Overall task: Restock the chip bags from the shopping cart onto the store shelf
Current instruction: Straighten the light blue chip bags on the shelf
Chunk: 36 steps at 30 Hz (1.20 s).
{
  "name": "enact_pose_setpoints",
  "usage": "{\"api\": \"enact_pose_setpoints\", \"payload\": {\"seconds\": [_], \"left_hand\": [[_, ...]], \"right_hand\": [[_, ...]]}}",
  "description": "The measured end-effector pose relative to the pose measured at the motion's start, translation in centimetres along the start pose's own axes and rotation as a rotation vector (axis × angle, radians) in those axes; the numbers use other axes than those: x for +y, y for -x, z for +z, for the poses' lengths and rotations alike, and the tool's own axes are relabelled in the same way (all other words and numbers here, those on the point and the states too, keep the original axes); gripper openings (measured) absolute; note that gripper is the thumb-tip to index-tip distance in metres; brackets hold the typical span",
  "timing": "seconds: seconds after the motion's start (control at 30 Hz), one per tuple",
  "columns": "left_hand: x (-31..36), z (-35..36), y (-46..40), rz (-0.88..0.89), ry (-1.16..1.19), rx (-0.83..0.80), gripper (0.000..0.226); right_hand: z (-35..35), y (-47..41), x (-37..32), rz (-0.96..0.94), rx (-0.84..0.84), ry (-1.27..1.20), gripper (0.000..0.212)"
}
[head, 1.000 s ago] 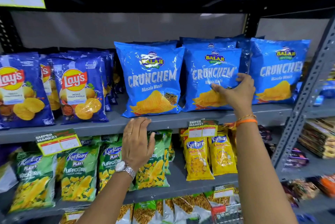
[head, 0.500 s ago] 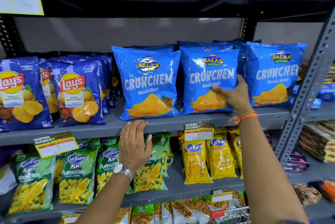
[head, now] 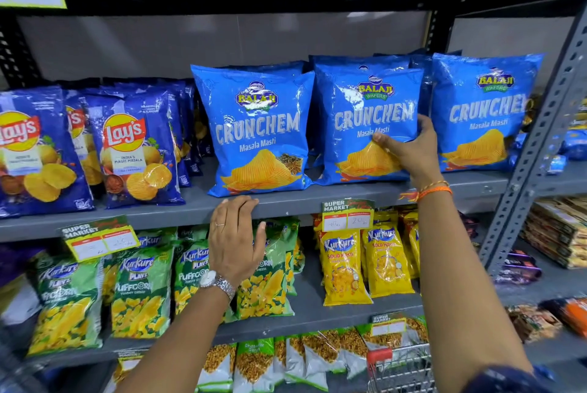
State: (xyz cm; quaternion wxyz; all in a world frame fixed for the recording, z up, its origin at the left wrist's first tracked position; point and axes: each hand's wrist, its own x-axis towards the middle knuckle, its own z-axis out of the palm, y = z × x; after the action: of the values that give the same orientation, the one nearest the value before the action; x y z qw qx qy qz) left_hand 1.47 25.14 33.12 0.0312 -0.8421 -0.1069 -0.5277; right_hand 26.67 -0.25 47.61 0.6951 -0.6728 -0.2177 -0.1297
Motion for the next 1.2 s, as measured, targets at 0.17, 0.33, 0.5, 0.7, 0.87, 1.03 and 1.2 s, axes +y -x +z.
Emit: {"api": "enact_pose_setpoints", "payload": {"seconds": [0.17, 0.33, 0.5, 0.7, 0.87, 1.03, 1.2], "left_hand": [[0.3, -0.1, 0.0, -0.019, 0.003, 0.005, 0.039], [0.4, -0.2, 0.0, -0.020, 0.009, -0.011, 0.040], [0.4, -0.9, 0.0, -0.013, 0.024, -0.056, 0.042], [0.2, -2.1, 0.0, -0.013, 0.031, -0.126, 0.046], [0.3, -2.3, 0.0, -0.014, 0.028, -0.131, 0.044], [0.4, -2.6, -0.1, -0.012, 0.030, -0.140, 0.044], [-0.5, -4.5, -0.4, 0.068, 0.044, -0.152, 0.046]], "right_hand": [[1.4, 3.4, -2.5, -0.202, 0.344, 0.123, 0.097], [6.7, 8.4, -5.5, -0.352, 0.313, 0.027, 0.064], [12.2, 10.4, -5.6, -0.081, -0.310, 0.082, 0.095], [14.4, 9.4, -5.3, -0.015, -0.386, -0.034, 0.079], [14.5, 8.8, -5.3, -0.078, -0.305, -0.032, 0.070], [14.5, 8.9, -4.7, -0.036, -0.291, 0.004, 0.077], [14.3, 10.3, -5.9, -0.060, -0.203, 0.134, 0.077]]}}
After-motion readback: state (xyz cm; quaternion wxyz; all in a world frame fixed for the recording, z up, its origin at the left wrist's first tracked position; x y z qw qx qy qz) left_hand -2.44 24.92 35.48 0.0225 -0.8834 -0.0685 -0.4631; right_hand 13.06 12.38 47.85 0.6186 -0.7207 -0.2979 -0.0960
